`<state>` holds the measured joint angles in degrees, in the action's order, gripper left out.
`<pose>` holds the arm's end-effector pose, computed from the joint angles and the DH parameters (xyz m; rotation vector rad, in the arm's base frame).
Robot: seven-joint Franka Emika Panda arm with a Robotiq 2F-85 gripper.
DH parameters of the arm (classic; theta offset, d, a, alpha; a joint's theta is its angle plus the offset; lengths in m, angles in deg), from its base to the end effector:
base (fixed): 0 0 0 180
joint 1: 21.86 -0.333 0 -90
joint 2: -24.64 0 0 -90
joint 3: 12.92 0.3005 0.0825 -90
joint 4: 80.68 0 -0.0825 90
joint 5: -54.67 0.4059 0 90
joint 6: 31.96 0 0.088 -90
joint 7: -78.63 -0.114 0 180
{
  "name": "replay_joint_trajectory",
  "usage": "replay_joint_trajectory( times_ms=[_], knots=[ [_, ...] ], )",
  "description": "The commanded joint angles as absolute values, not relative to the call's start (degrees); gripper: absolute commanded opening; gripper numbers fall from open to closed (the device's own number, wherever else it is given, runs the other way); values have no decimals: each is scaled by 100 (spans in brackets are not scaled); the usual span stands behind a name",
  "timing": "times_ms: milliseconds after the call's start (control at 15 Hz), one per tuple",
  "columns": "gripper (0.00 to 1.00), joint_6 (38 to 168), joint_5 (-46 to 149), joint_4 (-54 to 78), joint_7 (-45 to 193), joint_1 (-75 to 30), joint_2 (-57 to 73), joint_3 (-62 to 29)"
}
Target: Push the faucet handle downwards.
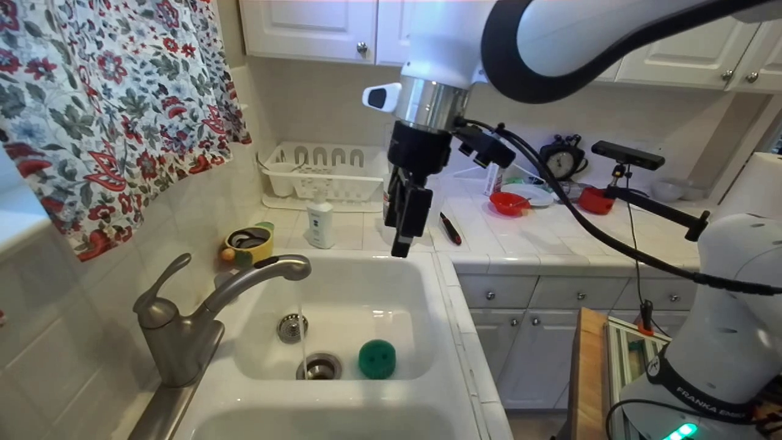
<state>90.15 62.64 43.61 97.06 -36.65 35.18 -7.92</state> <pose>0.5005 0.1887 0.4555 -2.8894 -0.8959 -0.2188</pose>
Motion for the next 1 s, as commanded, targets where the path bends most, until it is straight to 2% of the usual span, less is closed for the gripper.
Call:
replay_joint_trajectory(
  times_ms=[0, 600, 933],
  knots=[
    [100, 8940, 6678, 3307, 10154, -3655, 2585, -617],
    [100, 9032, 6736, 1133, 10260, -3467, 947, -147],
    [100, 9419, 6667, 436, 10179, -3474, 277, 104]
  ],
)
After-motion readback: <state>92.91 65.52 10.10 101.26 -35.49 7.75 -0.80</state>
